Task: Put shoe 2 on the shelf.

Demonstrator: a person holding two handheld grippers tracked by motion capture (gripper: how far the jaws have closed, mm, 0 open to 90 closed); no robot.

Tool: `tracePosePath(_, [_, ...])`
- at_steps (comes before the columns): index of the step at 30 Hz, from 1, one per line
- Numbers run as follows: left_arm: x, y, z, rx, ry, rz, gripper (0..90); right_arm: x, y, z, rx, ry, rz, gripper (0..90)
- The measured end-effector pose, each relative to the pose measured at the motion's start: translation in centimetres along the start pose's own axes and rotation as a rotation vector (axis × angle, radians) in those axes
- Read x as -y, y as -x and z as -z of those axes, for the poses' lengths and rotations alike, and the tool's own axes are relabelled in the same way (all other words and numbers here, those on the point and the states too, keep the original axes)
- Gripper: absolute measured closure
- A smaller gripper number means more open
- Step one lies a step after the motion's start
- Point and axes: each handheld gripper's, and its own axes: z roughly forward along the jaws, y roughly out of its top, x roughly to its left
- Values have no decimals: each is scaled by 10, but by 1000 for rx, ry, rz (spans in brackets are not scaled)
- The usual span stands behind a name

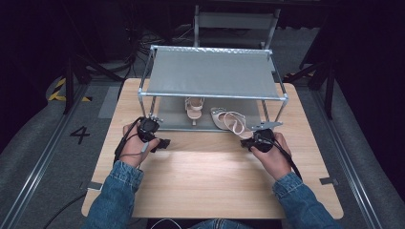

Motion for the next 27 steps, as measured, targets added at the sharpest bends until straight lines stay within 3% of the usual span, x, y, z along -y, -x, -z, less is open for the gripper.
tracePosePath(8, [8,-5,5,-15,0,8,231,-17,-8,-13,-17,-6,29,794])
tracePosePath(16, [16,-8,9,-24,-2,34,230,-41,-14,-39,-14,-11,39,797])
tracePosePath(27, [30,-13,15,-38,-9,68,230,-65,-17,-61,-23,-4,69,800])
